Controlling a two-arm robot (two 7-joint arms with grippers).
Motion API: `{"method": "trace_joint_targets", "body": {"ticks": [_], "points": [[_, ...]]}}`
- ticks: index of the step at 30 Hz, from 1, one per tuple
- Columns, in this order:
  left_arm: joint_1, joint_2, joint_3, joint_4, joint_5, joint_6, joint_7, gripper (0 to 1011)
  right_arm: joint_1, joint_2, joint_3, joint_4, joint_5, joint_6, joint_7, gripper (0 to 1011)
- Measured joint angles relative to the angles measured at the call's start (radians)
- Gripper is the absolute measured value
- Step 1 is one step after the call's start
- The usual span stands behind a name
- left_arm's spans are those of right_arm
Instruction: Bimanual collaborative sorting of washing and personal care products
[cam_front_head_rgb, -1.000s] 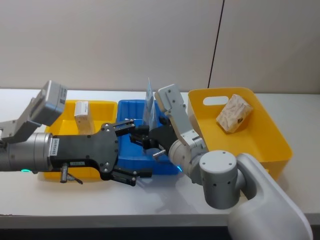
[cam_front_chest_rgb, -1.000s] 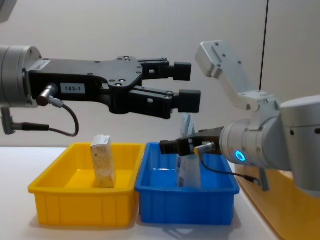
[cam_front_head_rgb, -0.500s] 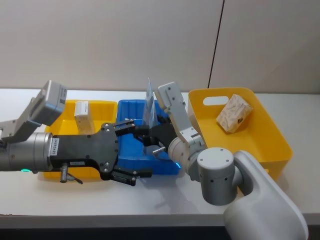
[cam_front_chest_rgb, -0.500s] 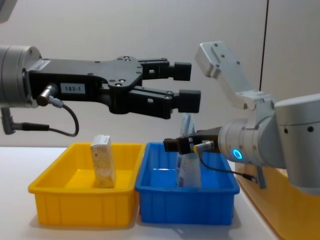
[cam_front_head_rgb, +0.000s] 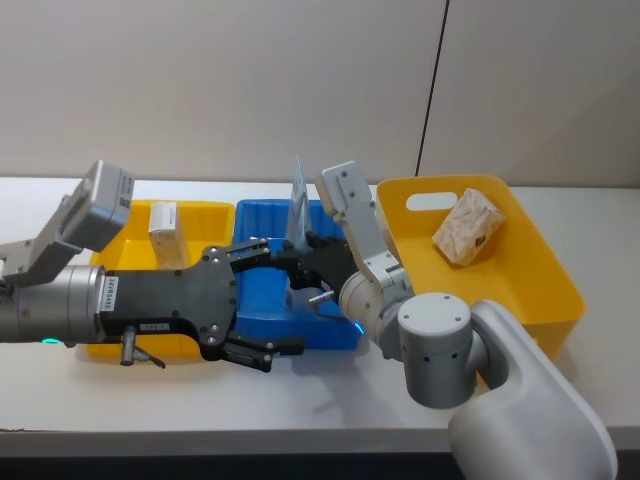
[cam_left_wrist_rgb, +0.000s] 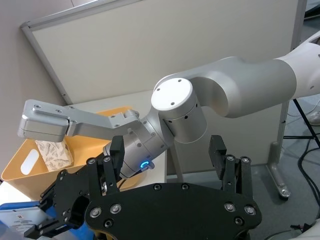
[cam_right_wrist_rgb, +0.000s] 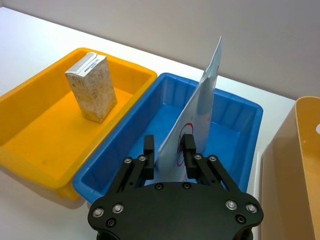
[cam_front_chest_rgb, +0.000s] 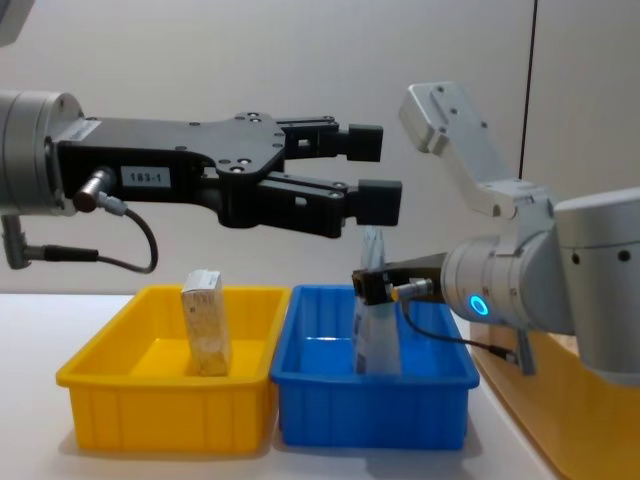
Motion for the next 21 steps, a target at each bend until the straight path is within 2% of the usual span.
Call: {"method": "trace_joint_targets", "body": {"ticks": [4,5,10,13,21], "points": [[0.0,0.0,0.0,0.0,0.0,0.0,0.0,1001,-0.003,-0.001,0.003,-0.005,-0.001,0.0,0.003,248],[0.0,0.0,0.0,0.0,0.0,0.0,0.0,1001,-0.004,-0.001,0.003,-0.006,-0.002,0.0,0.003,189],[0.0,0.0,0.0,0.0,0.0,0.0,0.0,1001,-0.011,-0.001,0.007,-0.02,-0.007,0.004,0.004,74],[0.0,0.0,0.0,0.0,0.0,0.0,0.0,1002,-0.017,0.001,0.009,-0.033,-0.01,0.007,0.004,28],[0.0,0.0,0.0,0.0,0.0,0.0,0.0,1001,-0.035,0.009,0.018,-0.074,-0.017,0.02,0.004,16]]}}
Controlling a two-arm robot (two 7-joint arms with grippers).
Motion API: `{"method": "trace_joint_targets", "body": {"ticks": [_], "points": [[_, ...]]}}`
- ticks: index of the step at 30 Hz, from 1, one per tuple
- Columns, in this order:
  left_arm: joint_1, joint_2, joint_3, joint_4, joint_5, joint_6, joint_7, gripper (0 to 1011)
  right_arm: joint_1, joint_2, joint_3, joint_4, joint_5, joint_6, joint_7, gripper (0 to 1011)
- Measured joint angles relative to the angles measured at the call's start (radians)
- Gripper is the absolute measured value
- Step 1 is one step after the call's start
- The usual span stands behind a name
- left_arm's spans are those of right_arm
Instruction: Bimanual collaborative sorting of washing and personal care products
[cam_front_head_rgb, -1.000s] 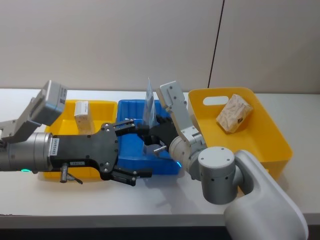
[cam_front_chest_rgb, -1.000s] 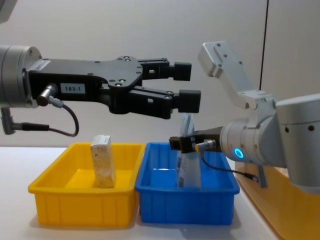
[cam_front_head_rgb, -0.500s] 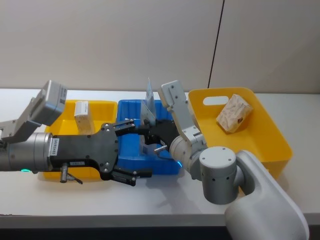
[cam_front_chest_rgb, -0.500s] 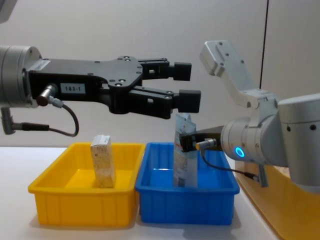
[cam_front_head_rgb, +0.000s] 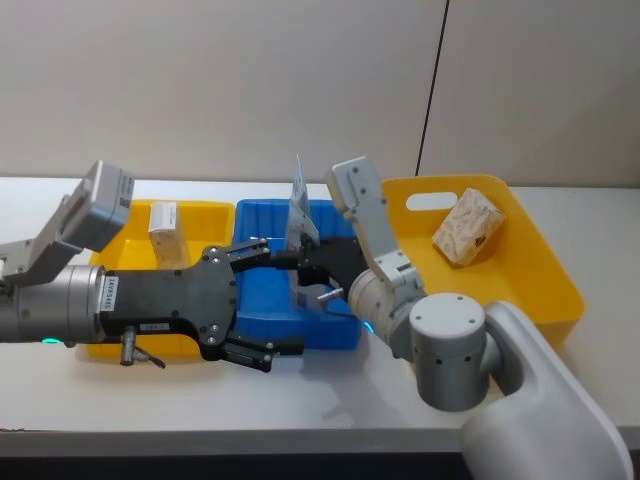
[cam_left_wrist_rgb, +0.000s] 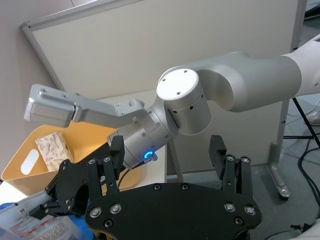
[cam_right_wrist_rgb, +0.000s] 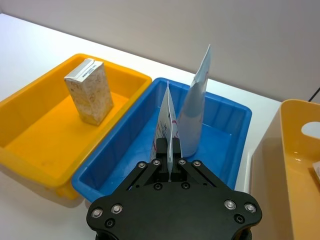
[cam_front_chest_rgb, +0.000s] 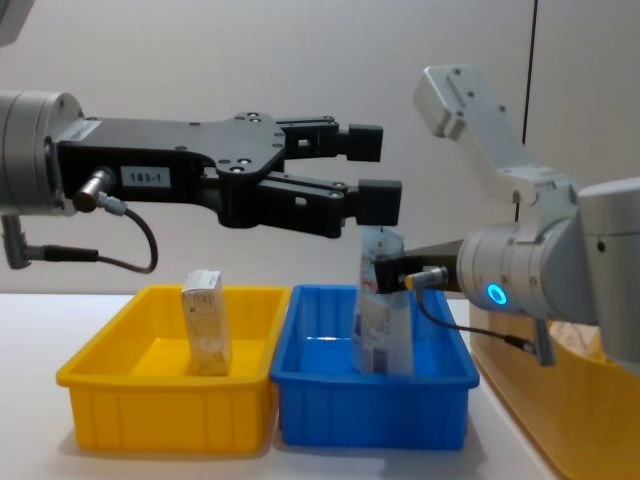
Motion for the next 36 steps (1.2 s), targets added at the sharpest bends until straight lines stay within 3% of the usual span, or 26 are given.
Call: {"method": "trace_joint_targets", "body": {"ticks": [21,36], "points": [[0.0,0.0,0.0,0.0,0.0,0.0,0.0,1001,-0.044,0.019,0.049,-0.159,0.006,0.037,0.01,16],[0.0,0.0,0.0,0.0,0.0,0.0,0.0,1001,-0.067,0.034,0.113,-0.316,0.027,0.06,0.025,16]]}}
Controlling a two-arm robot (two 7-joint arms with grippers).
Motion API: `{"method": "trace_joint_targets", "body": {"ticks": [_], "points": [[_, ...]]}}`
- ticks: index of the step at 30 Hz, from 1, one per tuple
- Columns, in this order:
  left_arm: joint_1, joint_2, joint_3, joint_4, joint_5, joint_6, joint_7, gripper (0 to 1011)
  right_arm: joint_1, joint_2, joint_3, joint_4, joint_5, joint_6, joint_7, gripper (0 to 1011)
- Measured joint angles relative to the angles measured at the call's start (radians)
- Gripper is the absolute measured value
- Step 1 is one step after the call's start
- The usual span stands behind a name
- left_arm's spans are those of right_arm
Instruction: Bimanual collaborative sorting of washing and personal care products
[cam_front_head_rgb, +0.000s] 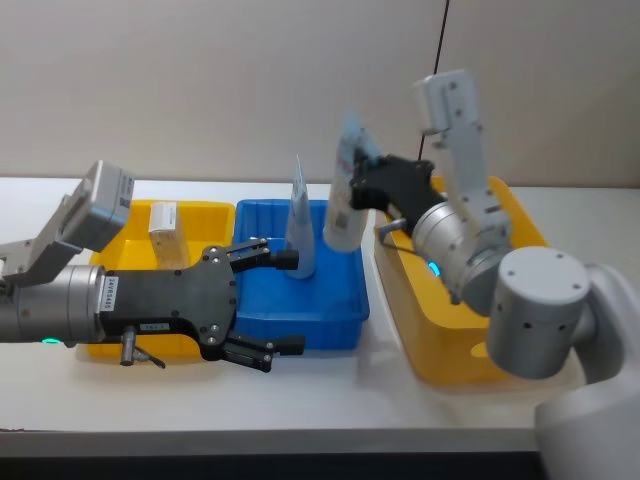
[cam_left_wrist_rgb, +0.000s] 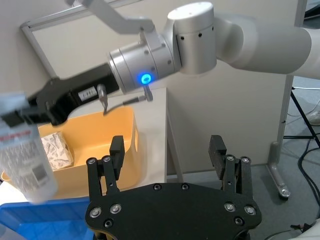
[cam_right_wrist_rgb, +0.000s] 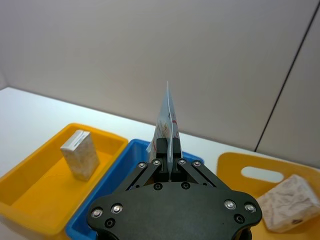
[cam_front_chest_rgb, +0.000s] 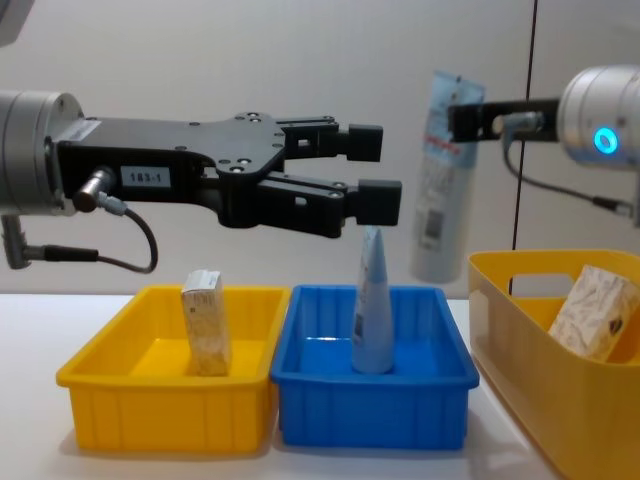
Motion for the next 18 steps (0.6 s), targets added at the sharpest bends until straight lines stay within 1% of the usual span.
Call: {"method": "trace_joint_targets", "body": {"ticks": [5,10,14,18], "points": [[0.0,0.0,0.0,0.0,0.0,0.0,0.0,1001,-0.001,0.008,0.031,-0.025,-0.003,0.0,-0.014,16],[0.0,0.0,0.0,0.0,0.0,0.0,0.0,1001,0.002,0.02,0.06,-0.027,-0.015,-0.003,-0.03,16],[0.0,0.0,0.0,0.0,0.0,0.0,0.0,1001,0.008,0.03,0.084,-0.009,-0.026,-0.009,-0.044,15],[0.0,0.0,0.0,0.0,0.0,0.0,0.0,1001,0.021,0.04,0.108,0.031,-0.038,-0.014,-0.061,16]]}}
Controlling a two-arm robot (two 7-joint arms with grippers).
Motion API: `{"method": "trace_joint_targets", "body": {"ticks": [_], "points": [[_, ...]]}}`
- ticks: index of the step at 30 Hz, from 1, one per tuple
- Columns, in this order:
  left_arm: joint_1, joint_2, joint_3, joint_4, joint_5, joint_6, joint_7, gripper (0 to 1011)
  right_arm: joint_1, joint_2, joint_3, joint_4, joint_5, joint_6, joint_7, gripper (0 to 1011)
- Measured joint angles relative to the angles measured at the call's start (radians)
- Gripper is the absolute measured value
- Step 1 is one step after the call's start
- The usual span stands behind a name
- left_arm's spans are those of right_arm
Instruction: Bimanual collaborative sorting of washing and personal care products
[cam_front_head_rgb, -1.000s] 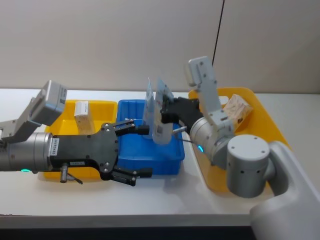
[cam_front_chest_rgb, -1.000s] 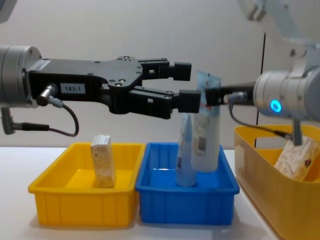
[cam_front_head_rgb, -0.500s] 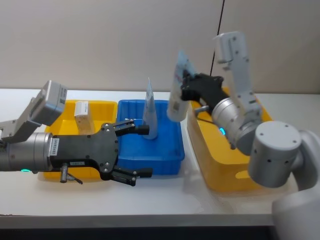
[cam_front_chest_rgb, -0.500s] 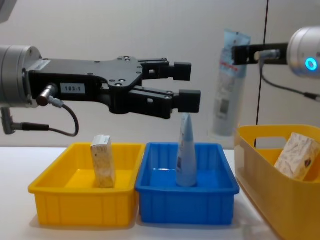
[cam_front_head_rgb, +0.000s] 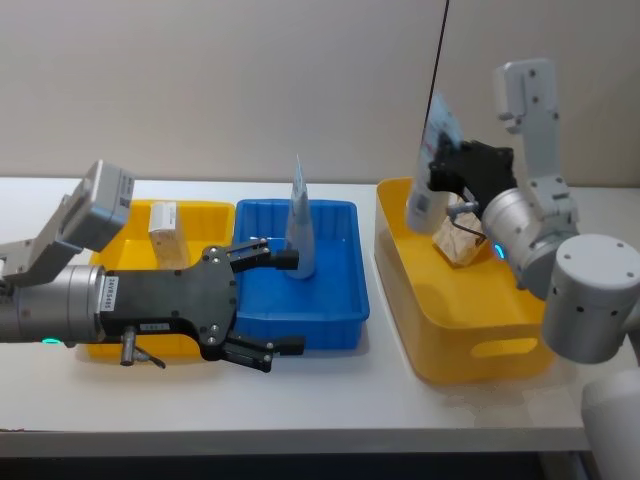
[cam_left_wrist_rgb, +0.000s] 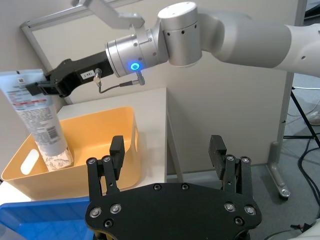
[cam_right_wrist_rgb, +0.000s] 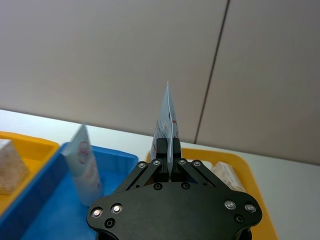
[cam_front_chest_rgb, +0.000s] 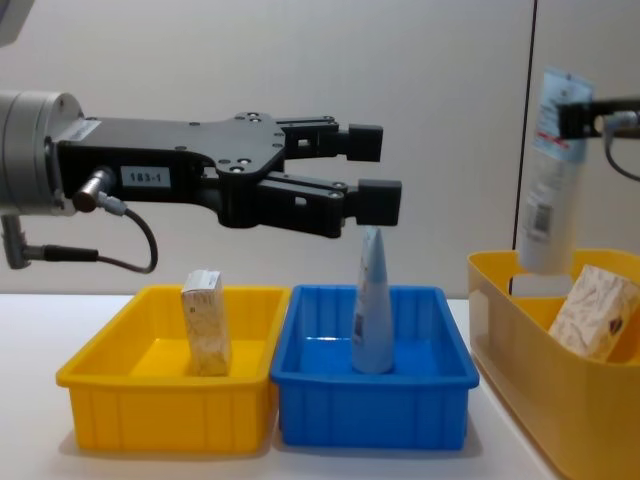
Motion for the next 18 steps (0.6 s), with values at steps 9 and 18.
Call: {"method": "trace_joint_targets", "body": {"ticks": [9,18], "points": [[0.0,0.0,0.0,0.0,0.0,0.0,0.0,1002,0.037,0.01,0.027,0.113,-0.028,-0.011,-0.028,15],[0.0,0.0,0.0,0.0,0.0,0.0,0.0,1001,0.069,0.004,0.025,0.221,-0.058,-0.024,-0.047,190]]}}
